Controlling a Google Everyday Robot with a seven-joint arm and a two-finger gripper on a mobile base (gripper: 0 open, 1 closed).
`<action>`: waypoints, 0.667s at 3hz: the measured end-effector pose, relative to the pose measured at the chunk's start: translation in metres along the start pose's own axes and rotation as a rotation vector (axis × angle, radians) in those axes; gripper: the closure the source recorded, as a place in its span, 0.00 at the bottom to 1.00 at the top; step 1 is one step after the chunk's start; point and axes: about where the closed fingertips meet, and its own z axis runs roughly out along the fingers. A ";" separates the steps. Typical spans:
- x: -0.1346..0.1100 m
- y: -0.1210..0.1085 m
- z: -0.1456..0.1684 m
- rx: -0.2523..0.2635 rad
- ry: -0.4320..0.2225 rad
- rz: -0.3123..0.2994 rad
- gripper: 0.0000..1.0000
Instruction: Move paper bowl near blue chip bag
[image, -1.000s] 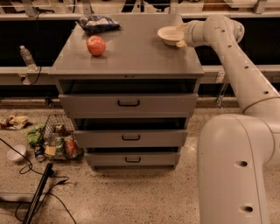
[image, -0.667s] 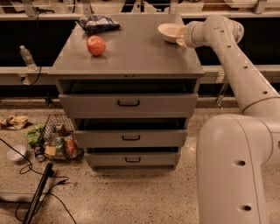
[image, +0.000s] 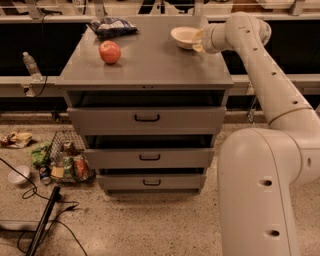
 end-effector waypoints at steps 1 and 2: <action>-0.033 -0.013 0.002 0.002 -0.069 -0.034 1.00; -0.074 -0.027 0.012 0.007 -0.127 -0.089 1.00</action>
Offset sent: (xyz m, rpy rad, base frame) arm -0.0008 0.0988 0.0524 -0.0242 -0.0674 0.2120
